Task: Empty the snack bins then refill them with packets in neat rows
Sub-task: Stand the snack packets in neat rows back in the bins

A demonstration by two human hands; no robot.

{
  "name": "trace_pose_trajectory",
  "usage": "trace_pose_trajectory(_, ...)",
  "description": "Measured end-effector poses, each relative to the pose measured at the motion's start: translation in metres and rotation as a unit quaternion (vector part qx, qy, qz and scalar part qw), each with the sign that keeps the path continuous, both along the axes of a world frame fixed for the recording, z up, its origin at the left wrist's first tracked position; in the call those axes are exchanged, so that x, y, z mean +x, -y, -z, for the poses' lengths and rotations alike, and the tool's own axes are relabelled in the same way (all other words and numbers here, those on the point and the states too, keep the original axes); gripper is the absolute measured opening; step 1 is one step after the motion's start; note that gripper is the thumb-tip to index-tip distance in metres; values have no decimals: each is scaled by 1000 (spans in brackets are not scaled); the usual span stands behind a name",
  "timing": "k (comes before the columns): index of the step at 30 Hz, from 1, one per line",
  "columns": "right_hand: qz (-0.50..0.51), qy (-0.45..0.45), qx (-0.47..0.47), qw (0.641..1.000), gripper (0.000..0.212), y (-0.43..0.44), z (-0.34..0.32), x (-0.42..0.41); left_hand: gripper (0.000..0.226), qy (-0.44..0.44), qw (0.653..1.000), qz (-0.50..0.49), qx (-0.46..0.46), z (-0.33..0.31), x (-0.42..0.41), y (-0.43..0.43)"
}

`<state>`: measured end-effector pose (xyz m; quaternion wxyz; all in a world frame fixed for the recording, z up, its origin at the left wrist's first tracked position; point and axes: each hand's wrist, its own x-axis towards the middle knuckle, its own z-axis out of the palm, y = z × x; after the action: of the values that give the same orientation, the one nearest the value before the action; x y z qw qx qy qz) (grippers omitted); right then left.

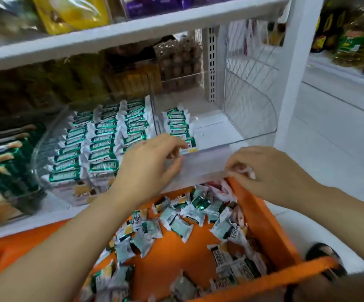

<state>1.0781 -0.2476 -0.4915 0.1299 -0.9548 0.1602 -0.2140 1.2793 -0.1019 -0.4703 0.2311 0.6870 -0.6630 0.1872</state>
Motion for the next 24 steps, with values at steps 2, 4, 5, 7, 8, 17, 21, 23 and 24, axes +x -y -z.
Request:
trace_pose_trajectory(2,-15,-58,43,997,11,-25,19,7,26,-31,999,9,23,31,0,-34)
trace_pose_trajectory(4,-15,-159,69,985,19,-39,44,17,30,-68,994,11,86,69,4,-61)
trace_pose_trajectory(5,-9,-212,82,974,25,-41,59,22,30,-87,989,1,122,88,8,-73)
trace_pose_trajectory(7,10,-302,119,946,41,-40,91,32,29,-140,968,-56,200,125,23,-90)
trace_pose_trajectory(8,24,-337,144,930,48,-37,108,36,32,-177,947,-97,249,143,33,-97)
trace_pose_trajectory(17,176,-400,262,860,97,8,230,77,85,-326,790,-284,435,263,116,-108)
trace_pose_trajectory(21,185,-379,302,855,101,11,253,88,89,-378,775,-303,405,297,138,-106)
trace_pose_trajectory(23,171,-360,306,865,103,10,256,93,85,-383,794,-273,385,305,140,-100)
trace_pose_trajectory(24,155,-360,300,870,101,8,259,94,85,-376,802,-255,387,308,140,-97)
